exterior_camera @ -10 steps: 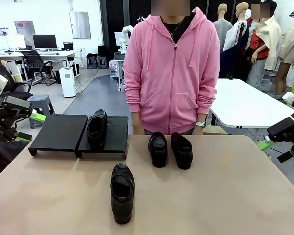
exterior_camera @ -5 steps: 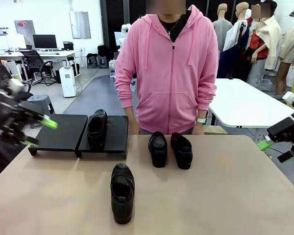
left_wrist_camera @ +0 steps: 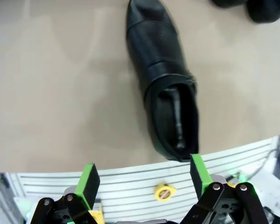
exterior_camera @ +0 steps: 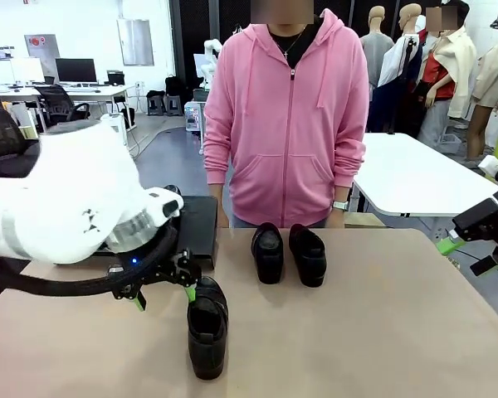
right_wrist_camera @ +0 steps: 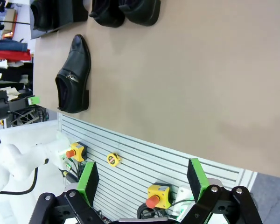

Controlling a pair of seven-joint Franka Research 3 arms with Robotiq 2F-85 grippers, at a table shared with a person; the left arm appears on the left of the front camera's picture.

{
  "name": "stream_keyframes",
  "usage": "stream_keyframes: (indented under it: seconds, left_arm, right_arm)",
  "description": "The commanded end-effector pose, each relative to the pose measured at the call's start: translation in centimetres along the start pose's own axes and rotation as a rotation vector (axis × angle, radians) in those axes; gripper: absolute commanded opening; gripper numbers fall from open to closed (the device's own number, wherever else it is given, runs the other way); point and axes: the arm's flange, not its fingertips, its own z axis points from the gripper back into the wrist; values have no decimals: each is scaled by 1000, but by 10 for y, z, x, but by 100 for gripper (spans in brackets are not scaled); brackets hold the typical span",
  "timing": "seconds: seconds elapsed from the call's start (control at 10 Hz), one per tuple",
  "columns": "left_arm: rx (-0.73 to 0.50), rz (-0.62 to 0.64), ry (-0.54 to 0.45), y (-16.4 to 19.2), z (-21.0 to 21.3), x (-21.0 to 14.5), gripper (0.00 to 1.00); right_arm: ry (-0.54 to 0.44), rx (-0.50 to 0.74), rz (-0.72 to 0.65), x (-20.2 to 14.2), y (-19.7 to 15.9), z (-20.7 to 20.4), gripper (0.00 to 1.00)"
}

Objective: Organize the shoes by placing them on the stand.
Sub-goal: Place the Shoe from the middle of the table onto the Shoes Stand.

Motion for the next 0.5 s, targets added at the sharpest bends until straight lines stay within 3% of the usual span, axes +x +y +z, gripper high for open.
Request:
stream_keyframes:
  seconds: [0.0, 0.1, 0.3, 0.4]
  left_arm:
    - [40, -96, 2, 11, 15, 12, 100]
    - [0, 0, 0, 0, 0, 0, 100]
    - [38, -41, 13, 3, -3, 7, 100]
    - [81, 0, -28, -7, -21, 10, 100]
  right_arm:
    - [-1, 22, 1, 4, 2, 2, 100]
    - [-1, 22, 1, 4, 2, 2, 100]
    - [-1, 22, 1, 4, 2, 2, 100]
    - [-1, 22, 1, 4, 2, 2, 100]
